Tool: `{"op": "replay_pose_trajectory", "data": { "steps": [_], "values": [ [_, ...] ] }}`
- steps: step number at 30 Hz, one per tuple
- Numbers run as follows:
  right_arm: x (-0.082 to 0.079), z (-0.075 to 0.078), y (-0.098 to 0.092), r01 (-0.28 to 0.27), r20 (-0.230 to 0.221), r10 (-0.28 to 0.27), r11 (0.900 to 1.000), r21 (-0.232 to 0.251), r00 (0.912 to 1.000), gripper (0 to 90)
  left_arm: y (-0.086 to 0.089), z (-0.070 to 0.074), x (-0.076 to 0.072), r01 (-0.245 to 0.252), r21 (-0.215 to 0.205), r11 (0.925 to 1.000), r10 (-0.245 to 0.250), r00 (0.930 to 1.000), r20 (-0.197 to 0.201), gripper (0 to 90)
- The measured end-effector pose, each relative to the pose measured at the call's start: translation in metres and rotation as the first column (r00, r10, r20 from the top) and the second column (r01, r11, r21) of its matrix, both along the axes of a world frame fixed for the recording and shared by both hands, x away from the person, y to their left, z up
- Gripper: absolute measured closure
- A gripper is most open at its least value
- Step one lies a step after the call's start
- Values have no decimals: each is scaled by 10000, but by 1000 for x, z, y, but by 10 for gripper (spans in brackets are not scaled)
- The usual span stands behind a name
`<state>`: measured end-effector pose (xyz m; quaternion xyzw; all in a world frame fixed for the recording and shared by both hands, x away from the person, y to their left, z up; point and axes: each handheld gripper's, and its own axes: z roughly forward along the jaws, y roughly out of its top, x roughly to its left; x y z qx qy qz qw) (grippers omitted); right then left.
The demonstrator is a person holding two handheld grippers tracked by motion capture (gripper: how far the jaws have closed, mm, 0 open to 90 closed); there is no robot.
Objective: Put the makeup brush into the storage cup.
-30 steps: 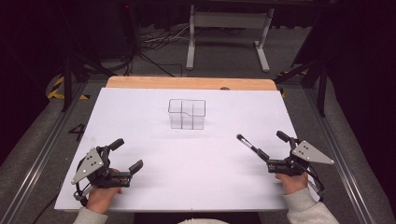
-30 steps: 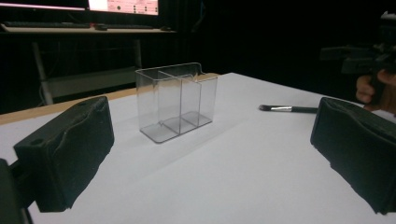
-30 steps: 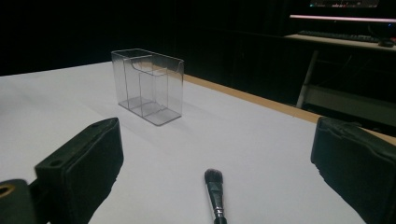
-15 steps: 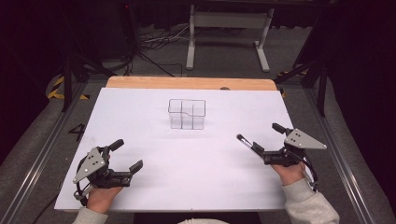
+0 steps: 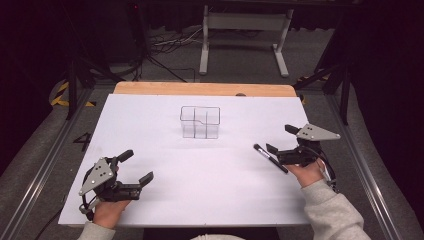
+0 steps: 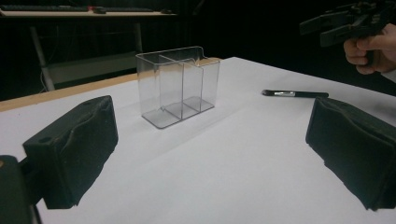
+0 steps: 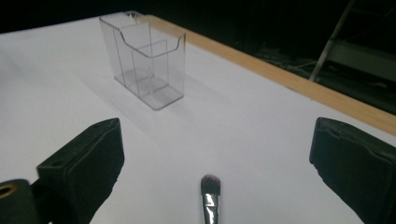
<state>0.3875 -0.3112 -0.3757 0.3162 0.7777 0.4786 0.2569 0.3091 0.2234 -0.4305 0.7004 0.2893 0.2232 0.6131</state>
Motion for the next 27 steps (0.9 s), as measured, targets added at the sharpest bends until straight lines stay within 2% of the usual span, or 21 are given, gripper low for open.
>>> {"op": "replay_pose_trajectory", "data": {
  "steps": [3, 7, 10, 12, 14, 18, 20, 21, 25, 27],
  "values": [
    [7, 3, 5, -162, -613, 132, 9987, -477, 9980, 62, -1, -1, 0, -47, 56, 10000, 48, 10000, -71, 32],
    [14, 7, 10, -345, -1131, 226, 9939, -1046, 9933, 100, -2, -1, 0, -75, 136, 9999, 75, 10000, -45, 33],
    [20, 11, 14, -441, -1721, 166, 9866, -1570, 9849, 129, -2, -1, 0, -97, 185, 9998, 97, 10000, -21, 33],
    [23, 13, 16, -408, -1910, 55, 9826, -1812, 9816, 142, -1, -1, 0, -115, 217, 9997, 116, 9999, -19, 33],
    [28, 14, 17, -403, -2235, -63, 9783, -2034, 9747, 142, -1, -1, 0, -144, 189, 9997, 144, 9999, -12, 33],
    [36, 16, 19, -498, -2936, -274, 9664, -2521, 9555, 139, -2, -1, 1, -110, 316, 9994, 113, 9999, -95, 34],
    [40, 18, 21, -612, -3116, -298, 9586, -2782, 9498, 130, -3, -2, 1, -86, 316, 9995, 90, 9999, -127, 35],
    [40, 18, 21, -612, -3116, -298, 9586, -2782, 9498, 130, -3, -2, 2, -96, 367, 9993, 102, 9998, -177, 35],
    [46, 22, 25, -740, -3288, -351, 9467, -3135, 9438, 126, -5, -3, 3, -29, 500, 9987, 42, 9997, -256, 35],
    [49, 23, 27, -859, -3521, -360, 9420, -3244, 9353, 117, -5, -3, 3, -35, 519, 9986, 48, 9997, -252, 35]
  ]
}}
